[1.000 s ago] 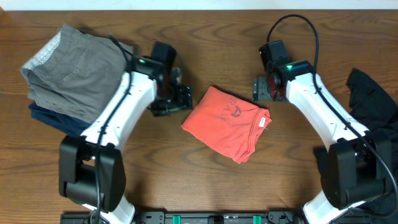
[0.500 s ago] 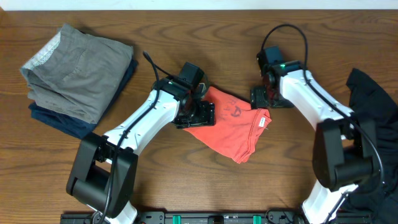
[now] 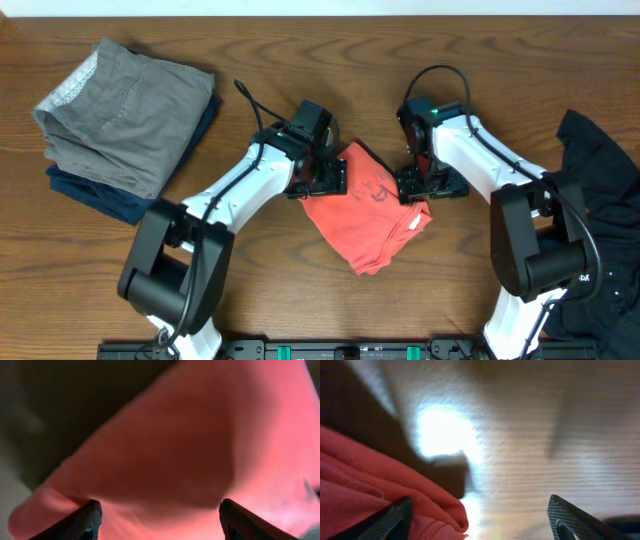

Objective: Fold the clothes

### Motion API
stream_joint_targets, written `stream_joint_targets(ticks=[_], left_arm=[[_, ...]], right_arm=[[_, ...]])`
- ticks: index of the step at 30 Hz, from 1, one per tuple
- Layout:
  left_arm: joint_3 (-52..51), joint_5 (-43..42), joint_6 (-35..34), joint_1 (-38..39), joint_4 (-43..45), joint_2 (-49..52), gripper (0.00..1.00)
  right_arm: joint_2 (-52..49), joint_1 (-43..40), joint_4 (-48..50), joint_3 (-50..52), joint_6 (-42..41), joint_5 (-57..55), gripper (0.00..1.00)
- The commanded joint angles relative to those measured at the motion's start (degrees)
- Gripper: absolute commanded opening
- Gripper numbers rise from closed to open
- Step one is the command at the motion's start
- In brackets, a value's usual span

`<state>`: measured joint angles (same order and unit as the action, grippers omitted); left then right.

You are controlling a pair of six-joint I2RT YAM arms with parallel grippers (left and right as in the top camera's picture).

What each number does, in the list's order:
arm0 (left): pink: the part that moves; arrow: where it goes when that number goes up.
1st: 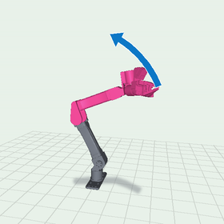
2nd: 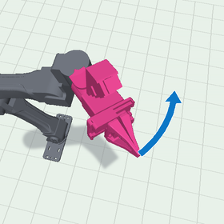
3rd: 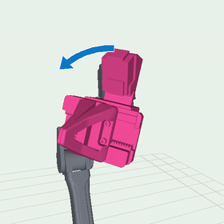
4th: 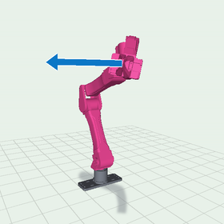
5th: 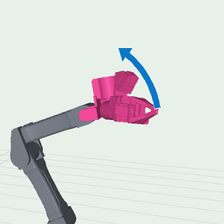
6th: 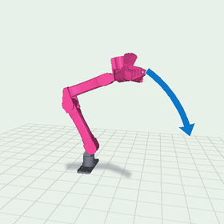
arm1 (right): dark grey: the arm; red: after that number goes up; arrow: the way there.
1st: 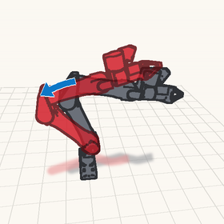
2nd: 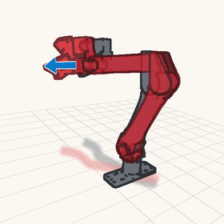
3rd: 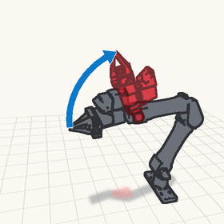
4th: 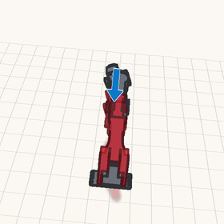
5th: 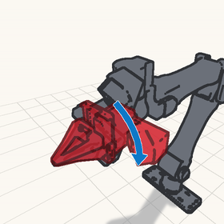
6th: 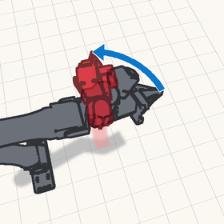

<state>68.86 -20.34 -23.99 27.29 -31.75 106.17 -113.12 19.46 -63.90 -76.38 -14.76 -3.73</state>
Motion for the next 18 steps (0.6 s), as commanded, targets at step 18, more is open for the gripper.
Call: stream_joint_targets(ticks=[18], left_arm=[[2.64,-20.92,8.31,-22.51,-10.47,-2.38,0.9]], right_arm=[[0.42,4.07,-0.26,0.31,-8.57,-2.71,0.87]])
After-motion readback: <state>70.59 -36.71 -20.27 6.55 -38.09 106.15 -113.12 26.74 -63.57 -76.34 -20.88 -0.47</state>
